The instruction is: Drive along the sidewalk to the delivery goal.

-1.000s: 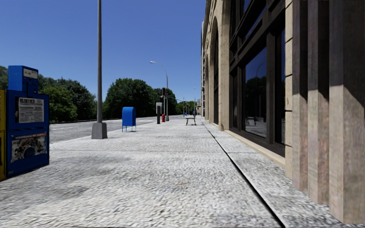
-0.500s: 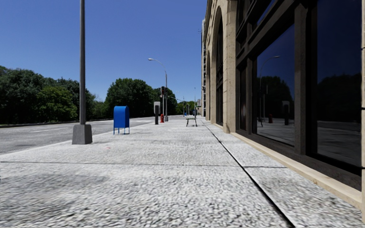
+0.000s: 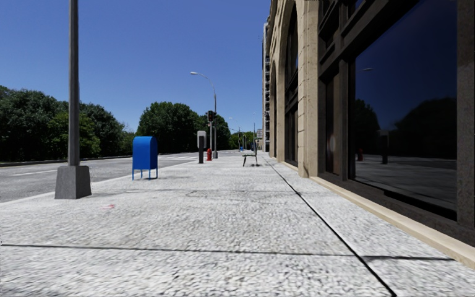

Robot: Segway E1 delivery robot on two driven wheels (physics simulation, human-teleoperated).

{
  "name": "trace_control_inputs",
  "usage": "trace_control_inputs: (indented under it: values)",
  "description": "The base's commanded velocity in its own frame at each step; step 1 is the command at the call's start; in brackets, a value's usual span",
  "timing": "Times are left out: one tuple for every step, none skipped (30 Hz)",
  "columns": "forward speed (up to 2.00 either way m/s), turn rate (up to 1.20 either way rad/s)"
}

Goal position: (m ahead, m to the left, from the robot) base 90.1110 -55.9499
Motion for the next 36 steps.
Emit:
trace_control_inputs:
  values:
    - [2.0,0.0]
    - [2.0,0.0]
    - [2.0,0.0]
    - [2.0,0.0]
    - [2.0,0.0]
    - [2.0,0.0]
    - [2.0,0.0]
    - [2.0,0.0]
    - [2.0,0.0]
    - [2.0,0.0]
    - [2.0,0.0]
    - [2.0,0.0]
    - [2.0,0.0]
    - [2.0,0.0]
    - [2.0,0.0]
    - [2.0,0.0]
    - [2.0,0.0]
    - [2.0,0.0]
    - [2.0,0.08]
    - [2.0,0.17]
    - [2.0,0.21]
    - [2.0,0.21]
    - [2.0,0.22]
    - [2.0,0.25]
    - [2.0,0.27]
    - [2.0,0.27]
    - [2.0,0.28]
    - [2.0,0.28]
    - [2.0,0.26]
    - [2.0,0.26]
    - [2.0,0.04]
    - [2.0,0.0]
    - [2.0,0.0]
    - [2.0,0.0]
    - [2.0,0.0]
    - [2.0,0.0]
